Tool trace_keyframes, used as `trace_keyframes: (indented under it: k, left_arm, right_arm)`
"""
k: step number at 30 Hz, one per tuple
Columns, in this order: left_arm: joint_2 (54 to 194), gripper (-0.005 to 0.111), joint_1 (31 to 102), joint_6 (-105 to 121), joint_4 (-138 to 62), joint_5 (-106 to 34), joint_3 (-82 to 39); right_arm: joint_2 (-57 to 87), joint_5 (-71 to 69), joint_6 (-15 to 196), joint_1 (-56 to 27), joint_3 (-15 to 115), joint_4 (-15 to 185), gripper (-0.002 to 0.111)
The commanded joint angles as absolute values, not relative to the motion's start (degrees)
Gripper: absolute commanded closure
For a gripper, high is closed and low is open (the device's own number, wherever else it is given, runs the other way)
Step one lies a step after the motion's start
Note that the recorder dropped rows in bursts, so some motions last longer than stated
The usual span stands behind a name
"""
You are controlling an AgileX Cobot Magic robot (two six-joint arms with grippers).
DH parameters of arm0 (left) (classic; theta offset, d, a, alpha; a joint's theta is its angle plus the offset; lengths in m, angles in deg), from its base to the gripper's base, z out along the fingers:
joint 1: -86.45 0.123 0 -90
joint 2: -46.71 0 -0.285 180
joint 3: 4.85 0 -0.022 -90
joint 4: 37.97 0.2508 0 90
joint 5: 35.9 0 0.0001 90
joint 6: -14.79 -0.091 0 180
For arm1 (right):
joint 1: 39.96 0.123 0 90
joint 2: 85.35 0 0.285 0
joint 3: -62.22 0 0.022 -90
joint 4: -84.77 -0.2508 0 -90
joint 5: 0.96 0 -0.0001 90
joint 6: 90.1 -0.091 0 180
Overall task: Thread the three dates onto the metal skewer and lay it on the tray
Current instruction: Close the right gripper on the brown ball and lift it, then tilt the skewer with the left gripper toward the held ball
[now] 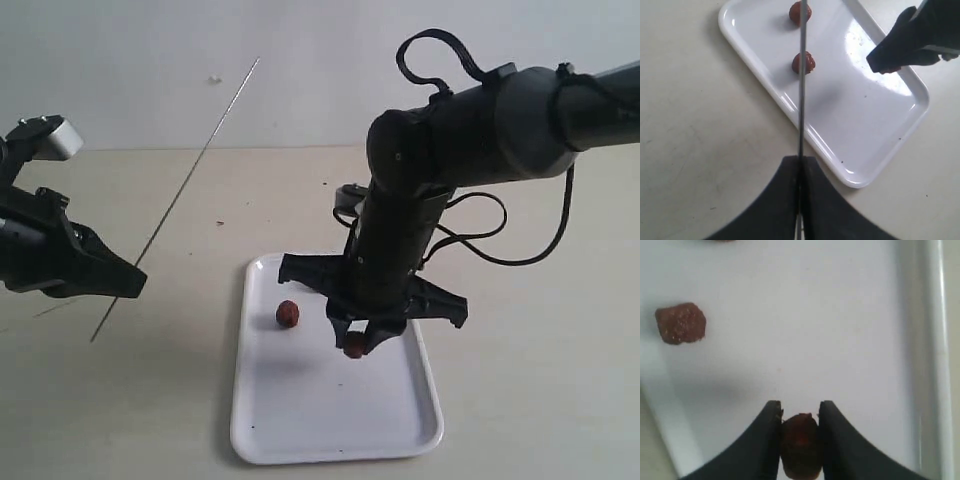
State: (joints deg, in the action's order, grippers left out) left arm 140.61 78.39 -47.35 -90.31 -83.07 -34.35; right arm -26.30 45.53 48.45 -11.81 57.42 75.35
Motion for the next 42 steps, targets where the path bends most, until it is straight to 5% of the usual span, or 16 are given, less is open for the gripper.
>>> trace_keyframes:
  k: [1,10,17,24,42]
  left_arm:
    - [140.2,0.107,78.5,-47.1,-90.7,-83.6,-34.6]
    - [140.2,0.107,78.5,-44.3,-89.4,-93.5,-34.6]
    - [140.2,0.107,78.4,-43.1,-81.5,-94.6,-34.6]
    - [140.2,0.107,65.1,-32.2,-61.4,-94.4,-34.6]
    - [140.2,0.107,51.6,-19.8,-57.6,-91.8,-33.5]
  right_arm:
    - [-26.0,51.5,49.0,-11.8,57.4,69.4,0.082]
    - [-19.5,53.8,26.5,-15.4,57.4,85.1,0.082]
    - [-17.1,59.5,30.7,-28.6,57.4,82.6,0.082]
    - [-17.1,56.2,35.0,-36.2,57.4,72.4,0.082]
    - [-17.1,52.0,42.2,-36.0,57.4,64.6,0.082]
